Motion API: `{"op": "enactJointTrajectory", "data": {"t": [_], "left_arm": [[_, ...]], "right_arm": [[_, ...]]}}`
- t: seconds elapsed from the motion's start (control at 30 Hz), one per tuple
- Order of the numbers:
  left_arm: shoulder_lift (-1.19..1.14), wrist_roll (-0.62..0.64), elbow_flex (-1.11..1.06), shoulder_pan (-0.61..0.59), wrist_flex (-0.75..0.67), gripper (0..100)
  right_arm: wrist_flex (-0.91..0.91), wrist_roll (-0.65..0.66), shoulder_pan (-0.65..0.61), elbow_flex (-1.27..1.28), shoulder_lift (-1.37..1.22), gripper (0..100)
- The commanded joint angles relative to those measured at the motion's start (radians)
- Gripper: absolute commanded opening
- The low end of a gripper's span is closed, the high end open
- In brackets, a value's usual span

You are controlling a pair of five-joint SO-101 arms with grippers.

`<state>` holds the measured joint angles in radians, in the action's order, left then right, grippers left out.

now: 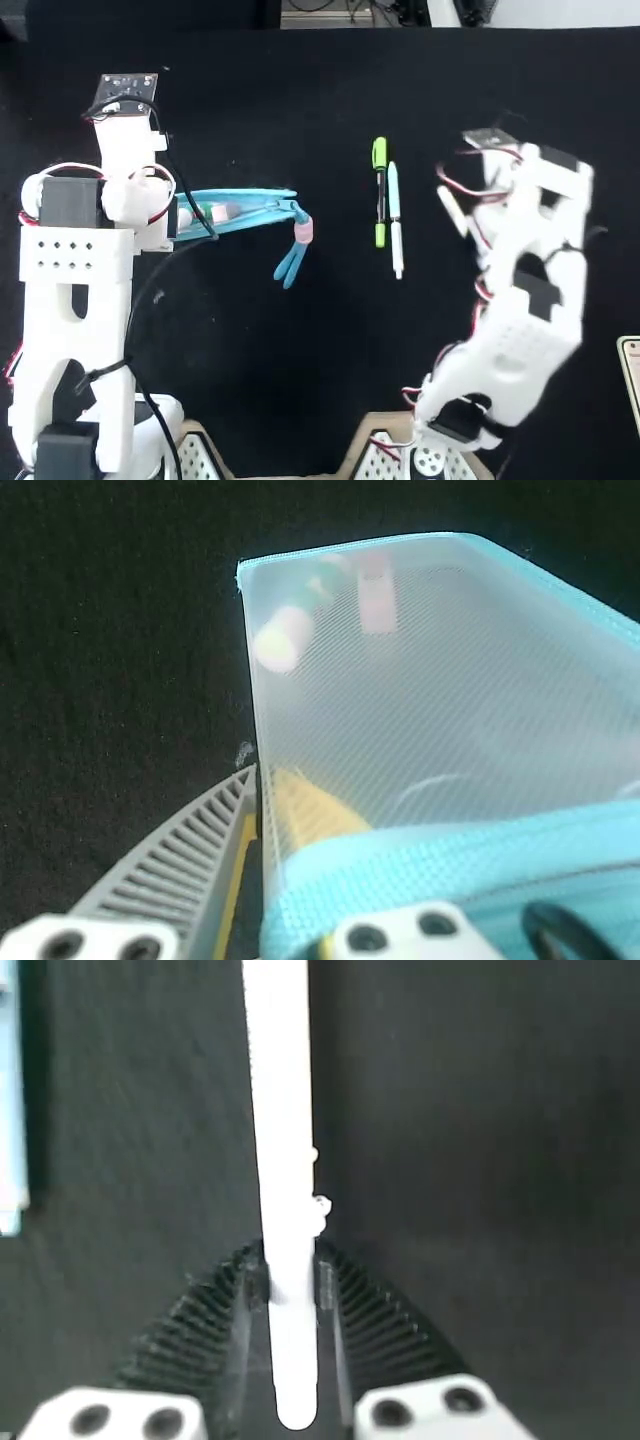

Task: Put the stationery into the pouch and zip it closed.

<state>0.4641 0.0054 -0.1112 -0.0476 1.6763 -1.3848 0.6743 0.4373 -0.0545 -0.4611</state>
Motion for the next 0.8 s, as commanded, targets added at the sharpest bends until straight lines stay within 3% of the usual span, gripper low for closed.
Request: {"op": "enactJointTrajectory", "data": {"t": [0.0, 0.23, 0.4, 0.6, 0.77], "left_arm": [[-0.003, 0.002, -0.004, 0.010, 0.003, 3], [-0.003, 0.002, -0.004, 0.010, 0.003, 3], [-0.003, 0.002, -0.004, 0.010, 0.003, 3], [-0.003, 0.002, -0.004, 0.012, 0.003, 3], [-0.003, 0.002, -0.004, 0.012, 0.002, 3]], "right_arm": [[0.028, 0.063, 0.106, 0.163, 0.194, 1.0], [0.238, 0.109, 0.235, 0.456, 0.364, 1.1], [0.227, 0.130, 0.273, 0.509, 0.369, 3.8], [0.199, 0.126, 0.227, 0.490, 0.378, 22.3], [0.083, 0.103, 0.107, 0.361, 0.372, 19.6]]}}
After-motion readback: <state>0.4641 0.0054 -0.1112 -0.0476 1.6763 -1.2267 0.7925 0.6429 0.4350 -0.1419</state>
